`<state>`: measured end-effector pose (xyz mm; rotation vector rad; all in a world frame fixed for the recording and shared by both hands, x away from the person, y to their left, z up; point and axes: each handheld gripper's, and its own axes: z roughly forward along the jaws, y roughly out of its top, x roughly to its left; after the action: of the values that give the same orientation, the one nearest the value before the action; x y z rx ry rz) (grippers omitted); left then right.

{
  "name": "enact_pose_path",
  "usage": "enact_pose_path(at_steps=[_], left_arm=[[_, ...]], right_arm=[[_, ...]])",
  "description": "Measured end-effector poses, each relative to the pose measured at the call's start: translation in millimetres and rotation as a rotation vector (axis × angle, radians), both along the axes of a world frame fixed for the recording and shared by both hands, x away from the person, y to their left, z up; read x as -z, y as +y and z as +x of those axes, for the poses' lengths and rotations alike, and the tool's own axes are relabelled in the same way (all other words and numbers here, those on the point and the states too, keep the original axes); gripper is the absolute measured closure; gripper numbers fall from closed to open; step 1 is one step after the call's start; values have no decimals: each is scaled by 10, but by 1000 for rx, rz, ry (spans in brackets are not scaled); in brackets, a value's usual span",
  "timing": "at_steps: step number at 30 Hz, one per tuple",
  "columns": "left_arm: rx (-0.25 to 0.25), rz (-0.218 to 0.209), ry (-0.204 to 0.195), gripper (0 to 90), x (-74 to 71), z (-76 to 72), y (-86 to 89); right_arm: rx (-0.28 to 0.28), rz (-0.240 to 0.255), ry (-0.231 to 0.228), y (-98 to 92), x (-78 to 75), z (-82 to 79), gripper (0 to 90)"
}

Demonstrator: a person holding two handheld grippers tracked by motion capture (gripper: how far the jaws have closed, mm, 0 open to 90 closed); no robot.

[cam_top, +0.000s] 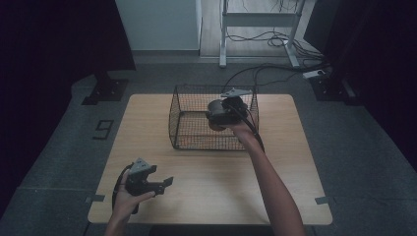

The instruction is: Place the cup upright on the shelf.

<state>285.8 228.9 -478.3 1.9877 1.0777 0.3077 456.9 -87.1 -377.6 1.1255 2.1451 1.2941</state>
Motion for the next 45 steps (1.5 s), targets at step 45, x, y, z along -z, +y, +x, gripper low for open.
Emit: enact_pose_path(at_steps=[45], left_arm=[[9,-11,-6,157,-13,-5,5]], right_arm=[[58,-47,92,119,486,705,134]])
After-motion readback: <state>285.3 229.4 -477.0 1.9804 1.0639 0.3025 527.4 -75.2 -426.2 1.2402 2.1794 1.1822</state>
